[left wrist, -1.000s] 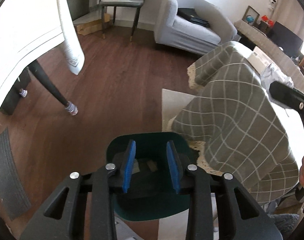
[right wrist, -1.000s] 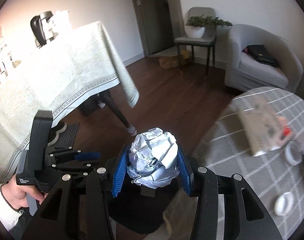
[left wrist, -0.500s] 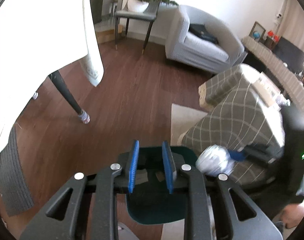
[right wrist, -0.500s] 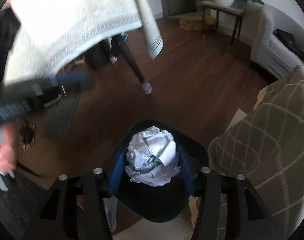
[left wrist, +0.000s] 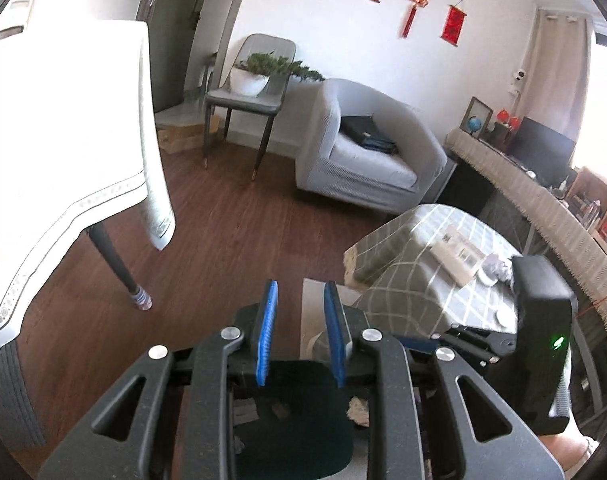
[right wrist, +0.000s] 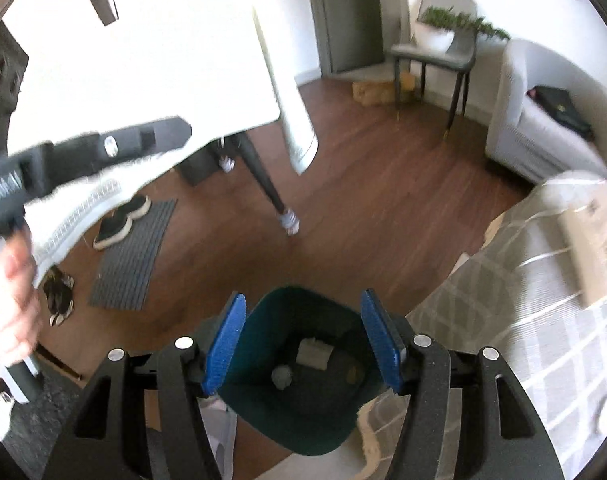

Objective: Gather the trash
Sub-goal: 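Return both tools to the table and grasp the white bottle cap with the left gripper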

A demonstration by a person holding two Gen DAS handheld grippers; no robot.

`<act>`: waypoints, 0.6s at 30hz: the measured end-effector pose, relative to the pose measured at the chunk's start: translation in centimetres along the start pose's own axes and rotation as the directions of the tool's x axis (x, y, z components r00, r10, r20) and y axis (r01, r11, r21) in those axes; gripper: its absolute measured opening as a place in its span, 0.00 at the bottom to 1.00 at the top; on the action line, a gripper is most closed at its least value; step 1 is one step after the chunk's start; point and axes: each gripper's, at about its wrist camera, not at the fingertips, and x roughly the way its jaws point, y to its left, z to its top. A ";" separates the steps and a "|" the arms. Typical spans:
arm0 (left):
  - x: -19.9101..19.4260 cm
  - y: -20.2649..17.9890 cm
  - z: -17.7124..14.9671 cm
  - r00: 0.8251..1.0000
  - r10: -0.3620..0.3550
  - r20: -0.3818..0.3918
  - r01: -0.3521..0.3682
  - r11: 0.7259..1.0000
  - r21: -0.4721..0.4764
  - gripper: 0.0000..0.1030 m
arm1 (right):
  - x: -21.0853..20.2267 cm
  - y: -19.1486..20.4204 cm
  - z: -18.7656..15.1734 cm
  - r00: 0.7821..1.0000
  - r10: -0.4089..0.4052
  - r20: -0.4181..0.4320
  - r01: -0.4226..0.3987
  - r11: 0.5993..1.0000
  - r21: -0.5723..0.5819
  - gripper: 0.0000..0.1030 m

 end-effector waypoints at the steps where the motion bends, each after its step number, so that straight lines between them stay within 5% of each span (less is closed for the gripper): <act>1: 0.1 -0.4 0.0 1.000 -0.006 0.001 0.006 1.000 0.003 0.24 | -0.8 -0.5 0.2 1.000 -0.008 0.019 0.008 1.000 0.004 0.59; 9: 2.4 -5.8 -0.1 0.998 -0.054 -0.029 0.056 0.994 0.098 0.28 | -7.6 -7.1 -0.2 0.978 -0.134 0.160 0.118 0.987 0.106 0.59; 14: 4.1 -9.7 -0.6 0.991 -0.113 -0.066 0.122 0.979 0.161 0.56 | -11.3 -13.0 -1.9 0.949 -0.247 0.198 0.200 0.953 0.229 0.60; 18: 5.9 -13.1 -1.3 0.980 -0.164 -0.112 0.187 0.954 0.235 0.65 | -13.1 -16.4 -3.2 0.927 -0.316 0.201 0.249 0.921 0.298 0.62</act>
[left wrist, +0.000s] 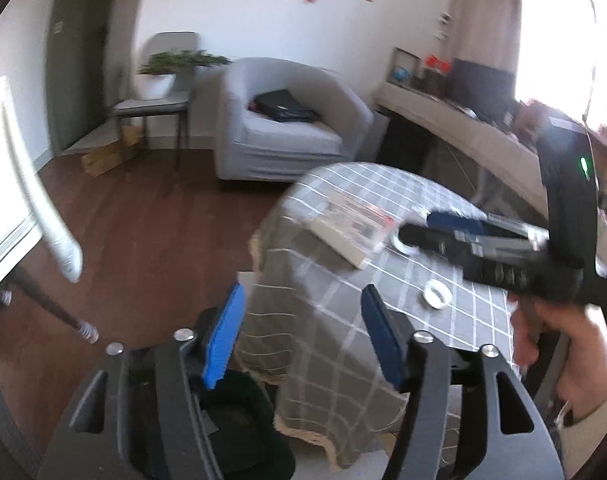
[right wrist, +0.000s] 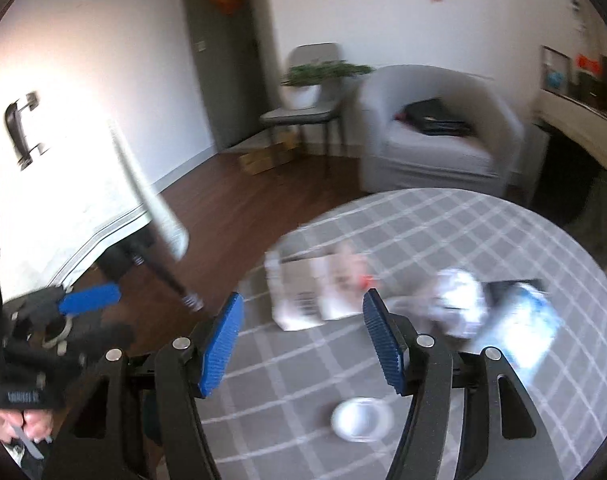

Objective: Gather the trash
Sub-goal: 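Return both tools to the table and grasp the white bottle cap with the left gripper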

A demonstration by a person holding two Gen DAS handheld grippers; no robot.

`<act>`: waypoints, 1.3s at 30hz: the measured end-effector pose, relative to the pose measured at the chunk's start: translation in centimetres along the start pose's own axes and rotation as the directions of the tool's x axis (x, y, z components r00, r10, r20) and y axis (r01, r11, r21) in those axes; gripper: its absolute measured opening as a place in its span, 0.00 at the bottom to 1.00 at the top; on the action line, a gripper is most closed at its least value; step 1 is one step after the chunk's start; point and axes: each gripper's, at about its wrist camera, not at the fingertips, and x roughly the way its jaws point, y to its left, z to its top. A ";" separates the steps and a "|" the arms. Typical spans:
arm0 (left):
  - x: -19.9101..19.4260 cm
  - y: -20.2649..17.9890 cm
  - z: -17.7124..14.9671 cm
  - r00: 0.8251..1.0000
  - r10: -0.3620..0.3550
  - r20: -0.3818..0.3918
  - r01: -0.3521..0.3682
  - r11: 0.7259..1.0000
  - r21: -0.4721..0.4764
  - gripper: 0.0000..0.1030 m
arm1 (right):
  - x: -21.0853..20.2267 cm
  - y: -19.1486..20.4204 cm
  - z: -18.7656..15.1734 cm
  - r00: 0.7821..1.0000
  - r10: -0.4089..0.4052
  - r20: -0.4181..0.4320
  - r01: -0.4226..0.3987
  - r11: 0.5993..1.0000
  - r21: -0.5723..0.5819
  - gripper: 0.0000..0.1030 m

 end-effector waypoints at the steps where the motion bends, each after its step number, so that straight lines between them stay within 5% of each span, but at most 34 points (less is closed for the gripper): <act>1: 0.5 -0.6 0.1 1.000 -0.015 -0.005 0.015 1.000 0.014 0.67 | -0.2 -1.0 0.0 1.000 -0.018 0.003 0.018 1.000 0.016 0.62; 11: 4.4 -7.0 -0.7 0.988 -0.140 -0.071 0.149 0.979 0.142 0.74 | -1.8 -6.7 -0.8 0.995 -0.096 0.012 0.093 0.986 0.139 0.73; 25: 9.7 -12.2 -1.4 0.982 -0.083 -0.168 0.118 0.971 0.208 0.71 | -2.7 -10.6 -3.0 0.990 -0.129 -0.055 0.139 0.960 0.244 0.76; 30: 11.5 -13.4 -1.4 0.982 -0.039 -0.185 0.080 0.973 0.218 0.64 | -3.1 -12.5 -3.7 0.986 -0.144 -0.082 0.161 0.948 0.275 0.76; 33: 12.0 -13.8 -1.2 0.985 -0.011 -0.174 0.052 0.971 0.233 0.55 | -3.4 -13.0 -3.9 0.987 -0.140 -0.081 0.157 0.946 0.283 0.76; 36: 12.0 -13.8 -1.1 0.987 0.006 -0.158 0.030 0.974 0.224 0.34 | -3.4 -13.1 -3.9 0.988 -0.131 -0.076 0.147 0.945 0.292 0.76; 39: 12.0 -13.4 -0.9 0.989 -0.011 -0.151 0.040 0.980 0.194 0.32 | -3.2 -13.1 -3.8 0.990 -0.122 -0.078 0.140 0.943 0.301 0.76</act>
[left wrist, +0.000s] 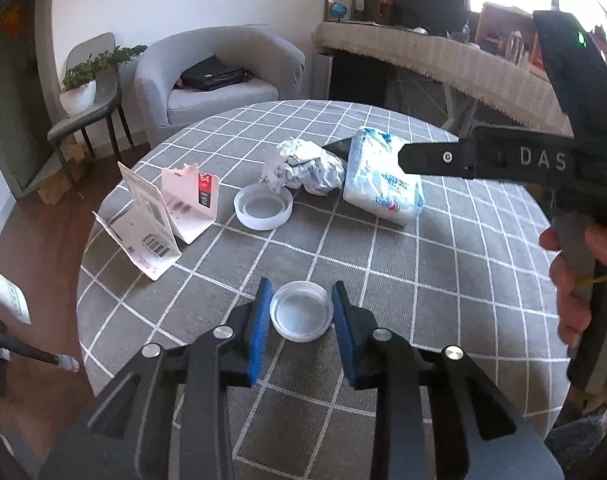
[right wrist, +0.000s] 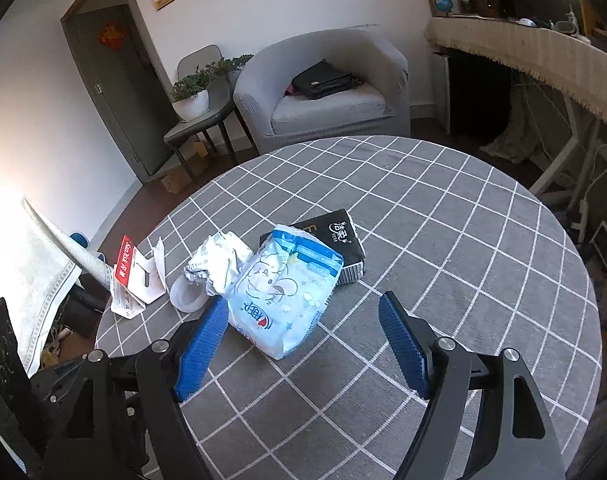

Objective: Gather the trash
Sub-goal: 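Return both tools to the table and grasp the white bottle cap with the left gripper, then grasp the blue-white wet-wipe pack with the right gripper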

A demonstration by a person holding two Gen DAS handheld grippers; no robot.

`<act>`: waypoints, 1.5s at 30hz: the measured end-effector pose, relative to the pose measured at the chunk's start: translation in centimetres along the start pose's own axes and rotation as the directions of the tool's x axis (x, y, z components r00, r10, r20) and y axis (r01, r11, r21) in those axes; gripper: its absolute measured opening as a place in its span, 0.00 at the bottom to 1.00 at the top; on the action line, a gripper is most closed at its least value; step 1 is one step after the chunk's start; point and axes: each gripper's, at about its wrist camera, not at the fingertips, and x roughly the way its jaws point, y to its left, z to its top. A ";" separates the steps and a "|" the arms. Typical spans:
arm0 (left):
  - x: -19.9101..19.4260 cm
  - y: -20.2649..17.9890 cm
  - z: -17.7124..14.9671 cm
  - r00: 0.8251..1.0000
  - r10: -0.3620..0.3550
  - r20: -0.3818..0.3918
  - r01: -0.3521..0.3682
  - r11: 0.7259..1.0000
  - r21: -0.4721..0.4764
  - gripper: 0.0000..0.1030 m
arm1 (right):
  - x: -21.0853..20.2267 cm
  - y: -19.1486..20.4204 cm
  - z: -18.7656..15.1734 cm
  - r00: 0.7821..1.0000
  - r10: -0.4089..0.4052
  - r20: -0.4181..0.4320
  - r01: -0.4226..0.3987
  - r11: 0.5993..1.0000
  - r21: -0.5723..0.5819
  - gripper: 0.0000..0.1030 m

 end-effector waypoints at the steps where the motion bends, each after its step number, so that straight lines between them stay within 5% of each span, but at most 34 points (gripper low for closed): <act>1: -0.1 0.1 -0.1 1.000 -0.003 0.003 0.003 1.000 -0.005 0.32 | 0.2 0.1 0.0 1.000 0.001 -0.003 -0.001 1.000 -0.001 0.76; 29: -4.5 6.1 -1.0 0.999 -0.010 0.041 0.014 0.994 -0.110 0.32 | 4.4 1.3 1.0 0.999 -0.007 -0.032 0.010 0.994 0.112 0.76; 37: -5.2 5.9 -1.5 0.999 -0.007 0.043 0.012 0.993 -0.114 0.32 | 4.1 0.9 0.5 0.999 0.022 -0.038 -0.017 0.992 0.122 0.41; 45: -6.5 5.6 -2.7 0.999 -0.008 0.045 0.014 0.993 -0.120 0.32 | 2.5 1.4 -0.6 0.999 0.047 -0.011 -0.046 0.991 0.124 0.32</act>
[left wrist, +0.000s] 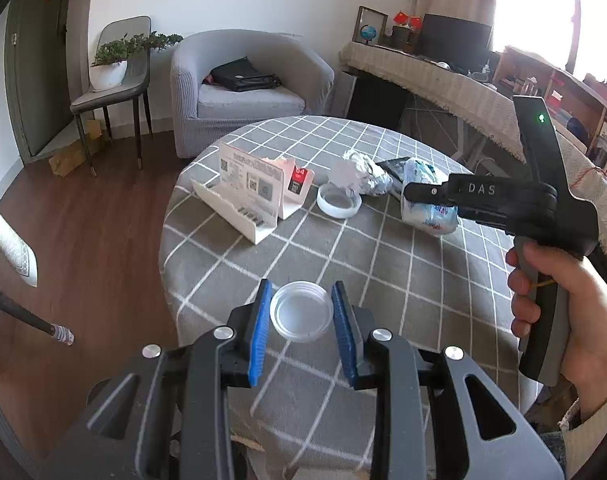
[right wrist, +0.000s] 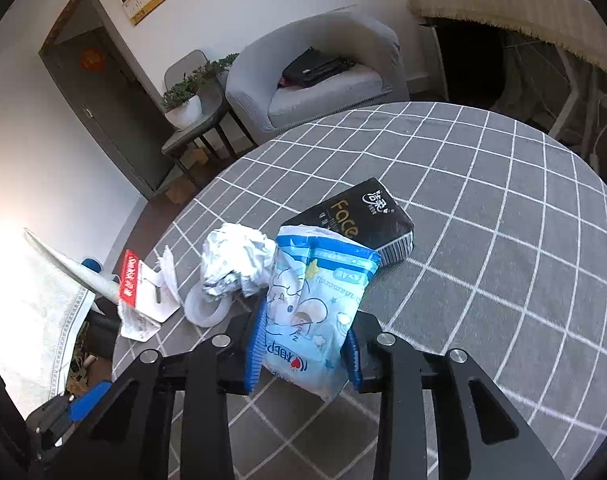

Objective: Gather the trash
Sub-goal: 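Grasp the blue-white wet-wipe pack with the right gripper, then carry the bottle cap and wet-wipe pack over the green bin with both grippers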

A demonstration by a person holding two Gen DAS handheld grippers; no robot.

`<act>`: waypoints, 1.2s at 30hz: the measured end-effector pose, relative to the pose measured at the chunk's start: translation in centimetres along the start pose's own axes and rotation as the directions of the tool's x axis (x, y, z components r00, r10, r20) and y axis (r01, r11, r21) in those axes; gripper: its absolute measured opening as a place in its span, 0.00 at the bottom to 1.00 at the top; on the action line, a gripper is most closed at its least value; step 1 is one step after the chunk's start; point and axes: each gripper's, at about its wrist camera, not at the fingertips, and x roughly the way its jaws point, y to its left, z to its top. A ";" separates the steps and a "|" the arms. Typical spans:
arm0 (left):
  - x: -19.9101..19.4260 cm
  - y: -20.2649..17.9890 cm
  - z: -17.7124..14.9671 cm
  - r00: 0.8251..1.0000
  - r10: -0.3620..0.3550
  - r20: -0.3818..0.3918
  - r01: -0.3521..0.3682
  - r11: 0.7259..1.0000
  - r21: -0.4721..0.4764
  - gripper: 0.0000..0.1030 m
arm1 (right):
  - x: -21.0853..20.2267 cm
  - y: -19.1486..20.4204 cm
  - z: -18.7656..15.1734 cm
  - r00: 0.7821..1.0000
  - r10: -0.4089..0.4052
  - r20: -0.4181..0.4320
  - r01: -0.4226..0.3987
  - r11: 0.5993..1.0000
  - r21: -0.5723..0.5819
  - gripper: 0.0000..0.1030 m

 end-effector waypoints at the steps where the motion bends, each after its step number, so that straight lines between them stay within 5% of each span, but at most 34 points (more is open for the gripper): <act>1: -0.2 0.0 -0.2 1.000 0.002 0.001 -0.002 1.000 -0.003 0.32 | -0.5 0.4 -0.3 1.000 0.000 0.012 0.000 1.000 -0.013 0.32; 21: -5.5 5.2 -6.0 0.990 0.138 -0.012 -0.138 0.980 -0.145 0.32 | -2.9 9.3 -6.0 0.985 0.160 -0.057 -0.168 0.968 -0.188 0.32; 36: -6.7 11.0 -11.0 0.976 0.195 -0.095 -0.213 0.946 -0.246 0.32 | -1.4 18.8 -10.9 0.958 0.231 -0.171 -0.279 0.889 -0.363 0.32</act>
